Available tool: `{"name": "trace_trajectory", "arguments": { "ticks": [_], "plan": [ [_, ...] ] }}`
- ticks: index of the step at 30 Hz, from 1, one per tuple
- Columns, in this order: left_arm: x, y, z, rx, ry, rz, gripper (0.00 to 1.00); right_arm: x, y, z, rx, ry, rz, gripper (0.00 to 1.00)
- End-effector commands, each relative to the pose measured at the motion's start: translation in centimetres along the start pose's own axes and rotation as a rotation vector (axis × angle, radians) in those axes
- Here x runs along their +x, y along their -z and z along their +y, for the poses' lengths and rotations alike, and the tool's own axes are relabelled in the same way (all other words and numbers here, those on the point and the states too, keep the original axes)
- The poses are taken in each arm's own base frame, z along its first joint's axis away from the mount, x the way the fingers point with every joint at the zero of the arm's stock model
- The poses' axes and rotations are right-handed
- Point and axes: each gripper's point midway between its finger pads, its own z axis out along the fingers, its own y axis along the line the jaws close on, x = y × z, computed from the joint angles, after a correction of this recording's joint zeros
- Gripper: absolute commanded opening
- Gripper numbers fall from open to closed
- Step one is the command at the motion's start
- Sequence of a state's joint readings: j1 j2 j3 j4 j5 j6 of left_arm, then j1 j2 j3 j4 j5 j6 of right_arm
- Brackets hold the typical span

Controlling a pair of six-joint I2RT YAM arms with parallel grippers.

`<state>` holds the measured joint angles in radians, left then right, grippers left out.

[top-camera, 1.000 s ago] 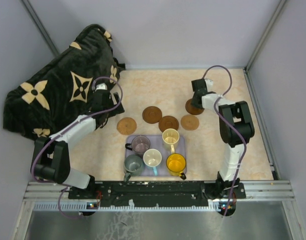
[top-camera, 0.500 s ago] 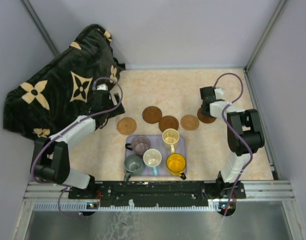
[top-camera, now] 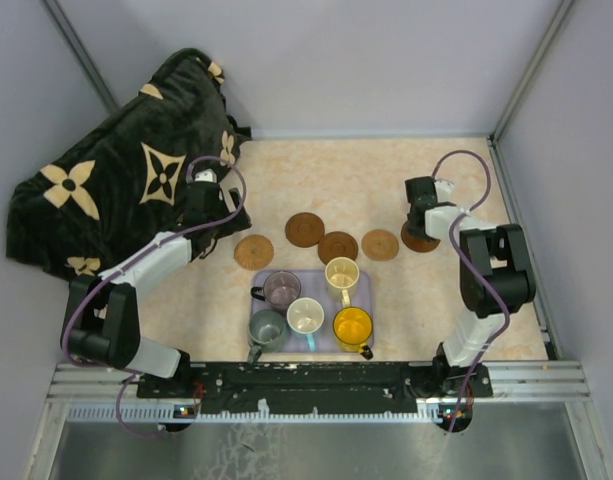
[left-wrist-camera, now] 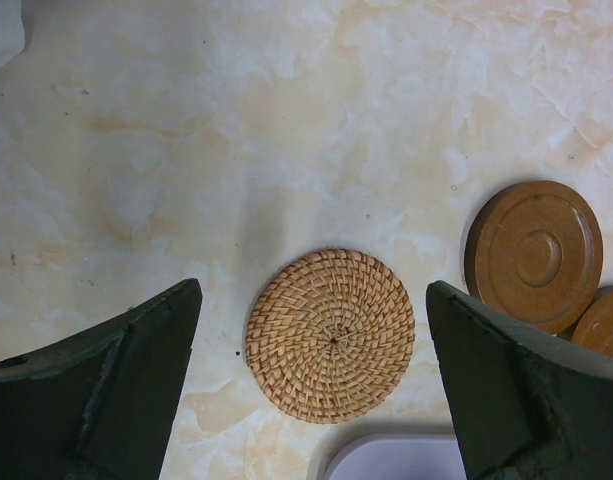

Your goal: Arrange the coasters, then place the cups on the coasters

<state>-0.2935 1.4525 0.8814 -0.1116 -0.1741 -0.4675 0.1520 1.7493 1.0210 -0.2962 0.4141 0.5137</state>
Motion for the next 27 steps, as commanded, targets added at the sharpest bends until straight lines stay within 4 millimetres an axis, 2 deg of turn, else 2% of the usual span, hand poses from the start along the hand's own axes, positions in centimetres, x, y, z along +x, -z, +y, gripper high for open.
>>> {"name": "trace_trajectory", "arguments": {
  "ticks": [1,2,3,6,10,14,21,24,27],
  "plan": [
    [-0.9,0.6,-0.2,0.016,0.012,-0.033,1.0,-4.0,2.6,1.4,-0.095,0.003,-0.097,0.24],
    [-1.1,0.6,-0.2,0.016,0.012,-0.038,0.99,-4.2,2.8,1.5,-0.1,0.01,-0.105,0.24],
    [-1.1,0.5,-0.1,0.013,0.009,-0.038,0.99,-5.9,4.3,1.8,-0.129,-0.001,-0.157,0.24],
    [-1.2,0.5,-0.1,0.009,0.008,-0.04,0.99,-8.0,6.5,2.3,-0.17,-0.007,-0.22,0.24],
    [-1.7,0.9,-0.4,0.022,0.011,-0.049,1.0,-9.0,9.4,3.4,-0.237,0.017,-0.271,0.25],
    [-1.8,1.3,-0.4,0.024,0.01,-0.06,0.99,-7.0,11.4,5.8,-0.315,0.11,-0.273,0.24],
    [-0.7,1.3,0.4,0.006,0.004,-0.041,0.99,-0.6,12.2,10.5,-0.454,0.225,-0.195,0.23],
    [-0.1,1.2,0.7,-0.001,0.003,-0.028,1.0,0.5,12.3,12.2,-0.506,0.242,-0.173,0.23],
    [0.9,0.8,0.6,0.012,0.007,0.0,1.0,0.6,12.6,13.9,-0.539,0.257,-0.158,0.22]
  ]
}}
